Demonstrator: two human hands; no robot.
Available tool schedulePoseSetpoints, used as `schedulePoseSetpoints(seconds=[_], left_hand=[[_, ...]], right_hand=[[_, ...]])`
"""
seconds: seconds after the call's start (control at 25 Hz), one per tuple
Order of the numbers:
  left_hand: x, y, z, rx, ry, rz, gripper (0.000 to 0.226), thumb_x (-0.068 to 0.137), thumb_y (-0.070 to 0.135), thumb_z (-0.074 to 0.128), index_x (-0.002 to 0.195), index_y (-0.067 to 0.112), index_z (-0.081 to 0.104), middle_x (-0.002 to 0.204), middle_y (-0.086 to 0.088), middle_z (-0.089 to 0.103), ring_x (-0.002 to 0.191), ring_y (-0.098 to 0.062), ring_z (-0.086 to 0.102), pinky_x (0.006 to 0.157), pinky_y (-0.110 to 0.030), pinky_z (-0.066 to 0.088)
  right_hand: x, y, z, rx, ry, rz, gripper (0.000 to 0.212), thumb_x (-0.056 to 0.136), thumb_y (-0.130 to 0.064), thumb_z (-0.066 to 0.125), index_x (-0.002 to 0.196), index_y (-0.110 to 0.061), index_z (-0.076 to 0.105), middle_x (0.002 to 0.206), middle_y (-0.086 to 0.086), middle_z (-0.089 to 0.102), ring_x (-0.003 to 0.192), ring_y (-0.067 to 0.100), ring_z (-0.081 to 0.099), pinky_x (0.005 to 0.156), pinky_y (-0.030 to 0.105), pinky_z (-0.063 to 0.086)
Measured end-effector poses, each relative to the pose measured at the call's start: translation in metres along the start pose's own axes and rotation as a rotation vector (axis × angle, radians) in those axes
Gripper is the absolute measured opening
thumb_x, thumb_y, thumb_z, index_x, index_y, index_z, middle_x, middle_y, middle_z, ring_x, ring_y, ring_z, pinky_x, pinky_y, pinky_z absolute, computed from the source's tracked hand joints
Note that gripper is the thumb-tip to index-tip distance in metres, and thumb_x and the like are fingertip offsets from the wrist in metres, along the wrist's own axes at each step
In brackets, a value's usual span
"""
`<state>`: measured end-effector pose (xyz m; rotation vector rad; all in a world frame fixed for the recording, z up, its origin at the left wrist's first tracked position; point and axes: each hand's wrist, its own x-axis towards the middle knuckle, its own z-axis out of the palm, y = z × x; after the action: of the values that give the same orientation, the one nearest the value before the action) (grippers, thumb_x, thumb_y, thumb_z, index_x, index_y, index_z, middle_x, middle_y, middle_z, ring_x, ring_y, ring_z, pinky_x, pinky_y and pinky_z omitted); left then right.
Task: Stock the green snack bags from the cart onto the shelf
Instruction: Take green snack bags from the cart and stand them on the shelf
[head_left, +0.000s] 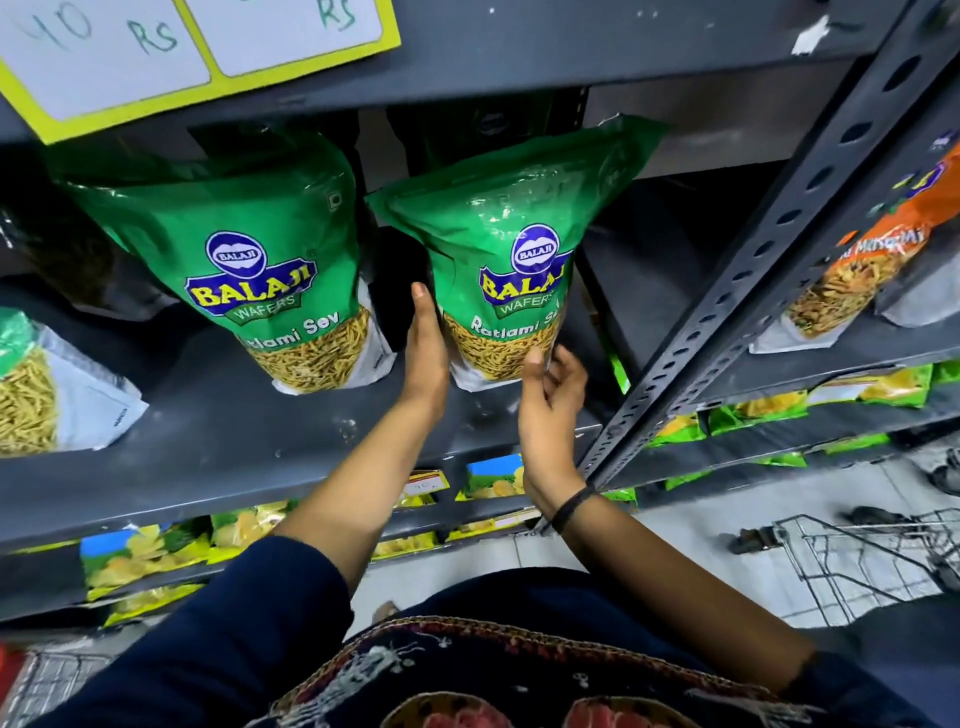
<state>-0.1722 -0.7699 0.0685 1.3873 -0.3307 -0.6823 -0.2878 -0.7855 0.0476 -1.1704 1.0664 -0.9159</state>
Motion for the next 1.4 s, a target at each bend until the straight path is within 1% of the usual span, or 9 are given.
schedulePoseSetpoints(seconds=[0.16, 0.32, 0.44, 0.6, 0.84, 0.96, 1.12, 1.28, 1.4], left_hand=[[-0.049, -0.035, -0.04, 0.111, 0.49, 0.21, 0.032, 0.088, 0.046, 0.036, 0.068, 0.032, 0.057, 0.067, 0.012, 0.064, 0.071, -0.002, 0.058, 0.08, -0.031, 0.046], [-0.049, -0.029, -0.107, -0.001, 0.906, 0.299, 0.022, 0.094, 0.034, 0.032, 0.087, 0.017, 0.044, 0.086, 0.001, 0.048, 0.083, -0.003, 0.048, 0.084, -0.019, 0.039], [-0.013, -0.004, -0.144, 0.001, 0.712, 0.103, 0.059, 0.093, 0.05, 0.026, 0.133, 0.008, 0.037, 0.139, -0.003, 0.044, 0.128, -0.015, 0.041, 0.114, -0.033, 0.027], [-0.003, 0.023, -0.147, 0.059, 0.322, 0.122, 0.048, 0.098, 0.041, 0.008, 0.128, 0.026, 0.042, 0.117, 0.017, 0.061, 0.105, 0.006, 0.056, 0.096, -0.017, 0.046], [-0.029, 0.031, -0.153, 0.022, 0.408, 0.062, 0.051, 0.099, 0.035, 0.009, 0.133, 0.012, 0.039, 0.14, -0.01, 0.047, 0.1, -0.009, 0.056, 0.095, -0.028, 0.045], [-0.039, 0.032, -0.164, 0.026, 0.446, 0.026, 0.051, 0.099, 0.035, 0.011, 0.132, 0.01, 0.041, 0.129, -0.001, 0.051, 0.09, -0.004, 0.054, 0.072, -0.011, 0.047], [-0.043, 0.029, -0.172, 0.064, 0.352, 0.037, 0.048, 0.099, 0.038, 0.01, 0.13, 0.019, 0.041, 0.129, 0.007, 0.05, 0.088, 0.01, 0.058, 0.072, -0.007, 0.049], [-0.053, 0.012, -0.204, 0.117, 0.266, 0.021, 0.062, 0.084, 0.066, 0.027, 0.131, 0.027, 0.039, 0.143, 0.006, 0.04, 0.13, -0.003, 0.039, 0.115, -0.033, 0.031], [-0.062, 0.002, -0.23, 0.157, 0.317, 0.015, 0.058, 0.086, 0.055, 0.038, 0.13, 0.018, 0.04, 0.14, 0.001, 0.043, 0.132, -0.002, 0.036, 0.114, -0.023, 0.025]], right_hand=[[-0.03, 0.013, 0.0, -0.107, -0.282, 0.039, 0.006, 0.09, -0.024, 0.053, 0.084, -0.026, 0.051, 0.08, -0.002, 0.056, 0.074, 0.003, 0.054, 0.075, 0.023, 0.041], [-0.04, 0.017, 0.036, -0.343, -0.661, -0.032, 0.051, 0.081, -0.029, 0.065, 0.126, -0.017, 0.044, 0.128, 0.003, 0.051, 0.118, 0.007, 0.048, 0.099, 0.028, 0.043], [-0.032, 0.005, 0.074, -0.459, -0.709, -0.168, 0.092, 0.072, -0.037, 0.072, 0.144, -0.017, 0.017, 0.154, 0.008, 0.022, 0.143, 0.019, 0.019, 0.117, 0.035, 0.023], [-0.009, -0.005, 0.112, -0.454, -0.698, -0.153, 0.101, 0.067, -0.032, 0.078, 0.143, -0.009, 0.017, 0.152, 0.015, 0.024, 0.142, 0.025, 0.023, 0.117, 0.038, 0.025], [-0.028, 0.023, 0.117, -0.416, -0.701, -0.172, 0.091, 0.065, -0.032, 0.079, 0.137, -0.01, 0.028, 0.14, 0.014, 0.041, 0.132, 0.027, 0.038, 0.109, 0.042, 0.036], [-0.046, 0.03, 0.123, -0.383, -0.708, -0.21, 0.089, 0.065, -0.032, 0.079, 0.136, -0.01, 0.03, 0.138, 0.014, 0.042, 0.13, 0.027, 0.04, 0.107, 0.038, 0.038], [-0.046, 0.034, 0.127, -0.367, -0.673, -0.21, 0.092, 0.062, -0.04, 0.078, 0.136, -0.012, 0.03, 0.139, 0.013, 0.042, 0.13, 0.026, 0.041, 0.107, 0.045, 0.04], [-0.062, 0.04, 0.127, -0.307, -0.507, -0.204, 0.108, 0.051, -0.041, 0.084, 0.139, -0.015, 0.027, 0.145, 0.007, 0.039, 0.132, 0.016, 0.04, 0.108, 0.021, 0.038], [-0.079, 0.045, 0.133, -0.273, -0.344, -0.252, 0.108, 0.049, -0.035, 0.087, 0.137, -0.011, 0.029, 0.143, 0.009, 0.04, 0.132, 0.017, 0.04, 0.108, 0.017, 0.034]])
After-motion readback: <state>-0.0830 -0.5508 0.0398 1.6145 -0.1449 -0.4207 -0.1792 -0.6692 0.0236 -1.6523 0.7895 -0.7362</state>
